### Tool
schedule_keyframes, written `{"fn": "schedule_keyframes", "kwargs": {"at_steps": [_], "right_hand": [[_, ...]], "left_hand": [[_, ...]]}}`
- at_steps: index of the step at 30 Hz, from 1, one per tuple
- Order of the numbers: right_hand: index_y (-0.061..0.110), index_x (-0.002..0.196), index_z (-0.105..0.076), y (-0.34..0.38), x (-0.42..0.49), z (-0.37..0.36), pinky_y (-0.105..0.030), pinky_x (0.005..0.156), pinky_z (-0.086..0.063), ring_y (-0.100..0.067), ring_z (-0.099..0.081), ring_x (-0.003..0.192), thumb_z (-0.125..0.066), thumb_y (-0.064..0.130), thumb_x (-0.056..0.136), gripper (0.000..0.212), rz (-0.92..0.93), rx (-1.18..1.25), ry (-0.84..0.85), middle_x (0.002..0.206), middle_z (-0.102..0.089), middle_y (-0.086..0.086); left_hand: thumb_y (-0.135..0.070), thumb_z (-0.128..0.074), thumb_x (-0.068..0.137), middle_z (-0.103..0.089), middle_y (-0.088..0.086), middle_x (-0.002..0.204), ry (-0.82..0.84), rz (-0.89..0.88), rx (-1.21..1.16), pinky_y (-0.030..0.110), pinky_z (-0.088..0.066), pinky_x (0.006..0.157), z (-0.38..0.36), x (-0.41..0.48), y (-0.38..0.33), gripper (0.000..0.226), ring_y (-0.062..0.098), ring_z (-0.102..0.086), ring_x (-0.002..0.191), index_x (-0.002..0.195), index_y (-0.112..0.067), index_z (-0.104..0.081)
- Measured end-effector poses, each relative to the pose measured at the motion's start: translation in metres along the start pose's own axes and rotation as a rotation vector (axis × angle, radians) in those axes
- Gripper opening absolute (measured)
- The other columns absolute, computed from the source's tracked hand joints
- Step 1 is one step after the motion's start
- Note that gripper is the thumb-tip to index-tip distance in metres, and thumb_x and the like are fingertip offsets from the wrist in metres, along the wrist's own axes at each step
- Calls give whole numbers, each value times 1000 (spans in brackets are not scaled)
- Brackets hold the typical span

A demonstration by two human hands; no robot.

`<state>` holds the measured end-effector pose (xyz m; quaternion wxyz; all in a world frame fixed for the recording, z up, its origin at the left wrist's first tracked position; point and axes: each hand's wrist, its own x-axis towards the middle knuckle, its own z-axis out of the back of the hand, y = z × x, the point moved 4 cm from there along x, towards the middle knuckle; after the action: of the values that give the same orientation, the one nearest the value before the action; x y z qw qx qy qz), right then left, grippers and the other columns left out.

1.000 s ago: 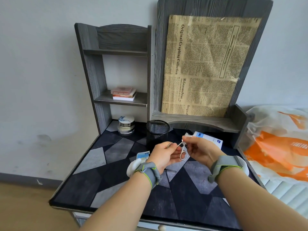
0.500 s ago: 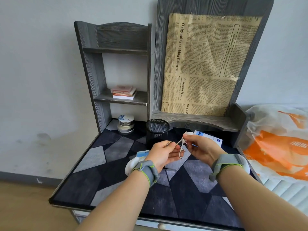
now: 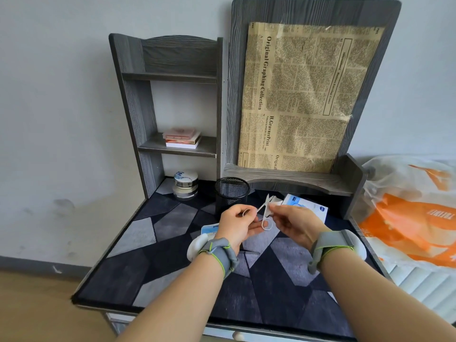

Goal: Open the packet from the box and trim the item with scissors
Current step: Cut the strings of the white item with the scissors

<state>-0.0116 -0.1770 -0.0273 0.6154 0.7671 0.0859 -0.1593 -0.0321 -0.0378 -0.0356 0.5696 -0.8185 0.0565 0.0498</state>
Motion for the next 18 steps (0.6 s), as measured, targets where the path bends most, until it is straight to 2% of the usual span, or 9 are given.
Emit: {"fn": "schedule_keyframes", "kwargs": {"at_steps": [3, 8, 10, 14, 18], "right_hand": [[8, 77, -64, 1, -4, -11, -18, 55, -47, -11, -51, 57, -66, 12, 85, 9, 3, -54, 65, 67, -60, -4], [7, 79, -69, 3, -9, -13, -19, 58, -39, -9, -47, 57, -68, 10, 83, 5, 21, -289, 125, 66, -60, -1], [6, 81, -69, 4, -6, -8, -21, 59, -37, -9, -46, 58, -71, 10, 80, 4, 31, -264, 96, 69, -59, -2], [10, 72, -69, 6, 5, -2, -17, 53, -41, -9, -45, 57, -76, 11, 75, 8, 69, -121, -33, 71, -57, -4], [11, 70, -69, 9, 1, -2, -21, 55, -35, -9, -43, 55, -77, 15, 73, 10, 77, -223, -1, 63, -54, -1]], "left_hand": [[-4, -54, 92, -56, 9, 69, -40, -15, 23, 22, -58, 53, -1, 0, 0, 12, 12, -66, 49, 82, -6, -57], [-9, -58, 91, -65, 7, 70, -47, -48, 149, 18, -52, 48, 3, -2, 2, 7, 8, -67, 50, 84, -9, -57], [-15, -60, 90, -69, 4, 66, -37, -40, 170, 19, -51, 46, 5, -4, 2, 8, 9, -68, 51, 87, -9, -55], [-18, -51, 95, -68, -1, 53, 27, -3, 199, 18, -50, 45, 2, -5, 2, 15, 10, -67, 49, 83, -10, -55], [-13, -51, 95, -68, -1, 51, 29, -8, 217, 20, -50, 46, 1, -4, 0, 17, 11, -67, 48, 79, -9, -54]]}}
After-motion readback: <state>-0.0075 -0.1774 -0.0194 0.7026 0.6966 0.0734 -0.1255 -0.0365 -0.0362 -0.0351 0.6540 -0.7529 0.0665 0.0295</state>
